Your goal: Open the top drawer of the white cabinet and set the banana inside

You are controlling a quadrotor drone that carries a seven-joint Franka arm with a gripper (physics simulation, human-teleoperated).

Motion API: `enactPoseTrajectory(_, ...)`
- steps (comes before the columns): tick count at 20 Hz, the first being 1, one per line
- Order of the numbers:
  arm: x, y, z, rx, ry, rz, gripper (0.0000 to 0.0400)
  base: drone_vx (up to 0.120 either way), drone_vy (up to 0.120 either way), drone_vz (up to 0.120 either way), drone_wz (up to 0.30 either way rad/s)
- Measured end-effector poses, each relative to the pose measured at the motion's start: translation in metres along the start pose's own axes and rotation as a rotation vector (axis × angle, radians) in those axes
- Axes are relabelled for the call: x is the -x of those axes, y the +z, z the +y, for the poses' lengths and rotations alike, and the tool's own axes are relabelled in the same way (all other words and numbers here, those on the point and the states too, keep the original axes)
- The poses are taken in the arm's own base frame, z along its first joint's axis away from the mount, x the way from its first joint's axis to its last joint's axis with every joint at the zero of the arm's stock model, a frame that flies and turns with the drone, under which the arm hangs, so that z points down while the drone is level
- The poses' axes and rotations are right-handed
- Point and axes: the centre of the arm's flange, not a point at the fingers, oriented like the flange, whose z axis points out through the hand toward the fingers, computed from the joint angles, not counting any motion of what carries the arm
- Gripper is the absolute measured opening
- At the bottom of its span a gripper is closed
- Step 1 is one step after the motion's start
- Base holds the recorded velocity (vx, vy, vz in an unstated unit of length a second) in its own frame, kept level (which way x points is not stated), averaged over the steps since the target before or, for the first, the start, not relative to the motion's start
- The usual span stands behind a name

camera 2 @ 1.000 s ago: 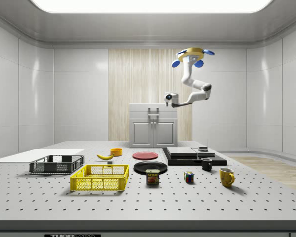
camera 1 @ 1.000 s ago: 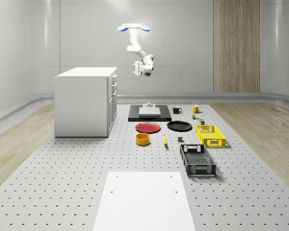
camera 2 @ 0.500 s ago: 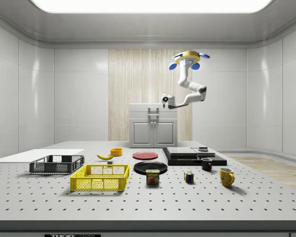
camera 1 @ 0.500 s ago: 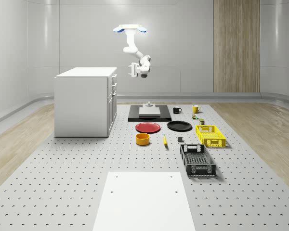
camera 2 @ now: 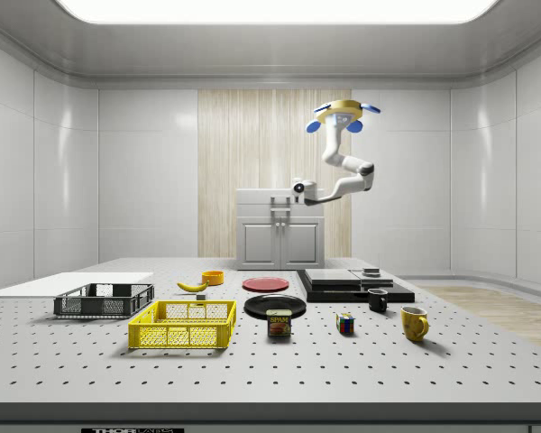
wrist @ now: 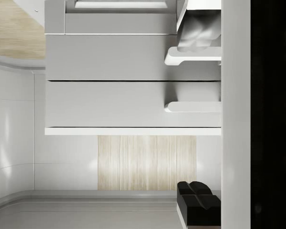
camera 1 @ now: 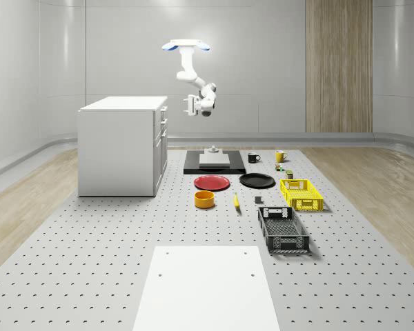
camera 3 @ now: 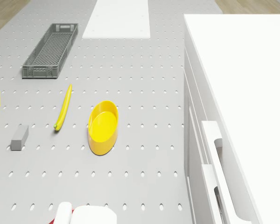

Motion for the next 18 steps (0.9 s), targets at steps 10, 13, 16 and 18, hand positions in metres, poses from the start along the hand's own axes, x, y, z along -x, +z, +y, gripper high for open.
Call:
enactPoseTrajectory(10,0.0000,0.0000,0.0000,0.000,0.000,0.000,0.0400,0.120,0.000,0.000,0.000)
enactPoseTrajectory(13,0.0000,0.0000,0.0000,0.000,0.000,0.000,0.0400,0.120,0.000,0.000,0.000)
enactPoseTrajectory(16,0.0000,0.0001,0.0000,0.000,0.000,0.000,0.0400,0.107,0.000,0.000,0.000)
enactPoseTrajectory(18,0.0000,0.0032,0.0000,0.000,0.000,0.000,0.0400,0.000,0.000,0.000,0.000)
